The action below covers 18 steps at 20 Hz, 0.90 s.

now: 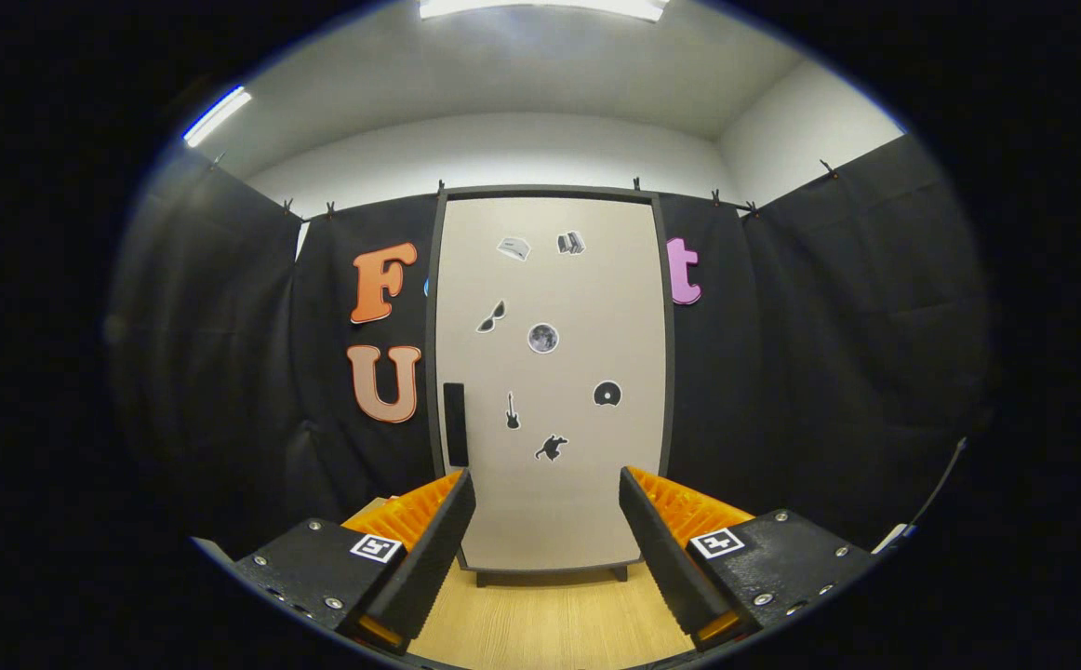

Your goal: Open the shoe cabinet door, grab the shoes and put them into the shoe cabinet, then close the shoe cabinet door.

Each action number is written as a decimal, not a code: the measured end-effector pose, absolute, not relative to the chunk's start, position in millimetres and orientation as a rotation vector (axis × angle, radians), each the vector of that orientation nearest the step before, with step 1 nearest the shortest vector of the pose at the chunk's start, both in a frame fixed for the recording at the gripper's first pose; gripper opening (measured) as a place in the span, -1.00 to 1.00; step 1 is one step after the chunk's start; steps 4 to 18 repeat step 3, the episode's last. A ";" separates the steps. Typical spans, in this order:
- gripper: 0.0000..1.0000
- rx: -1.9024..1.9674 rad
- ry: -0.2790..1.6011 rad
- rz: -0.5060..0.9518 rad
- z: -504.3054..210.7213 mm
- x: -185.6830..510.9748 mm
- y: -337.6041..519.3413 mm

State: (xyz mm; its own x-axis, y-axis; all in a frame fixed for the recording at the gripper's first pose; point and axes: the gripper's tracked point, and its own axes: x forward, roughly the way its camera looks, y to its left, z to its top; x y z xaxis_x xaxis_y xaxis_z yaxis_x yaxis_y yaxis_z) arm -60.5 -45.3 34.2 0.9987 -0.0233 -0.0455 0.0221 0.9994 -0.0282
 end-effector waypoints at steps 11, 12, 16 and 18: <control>0.94 -0.035 0.044 -0.027 33.5 -59.0 -47.0; 0.94 -0.035 0.044 -0.027 33.5 -59.0 -47.0; 0.94 -0.035 0.044 -0.027 33.5 -59.0 -47.0; 0.94 -0.035 0.044 -0.027 33.5 -59.0 -47.0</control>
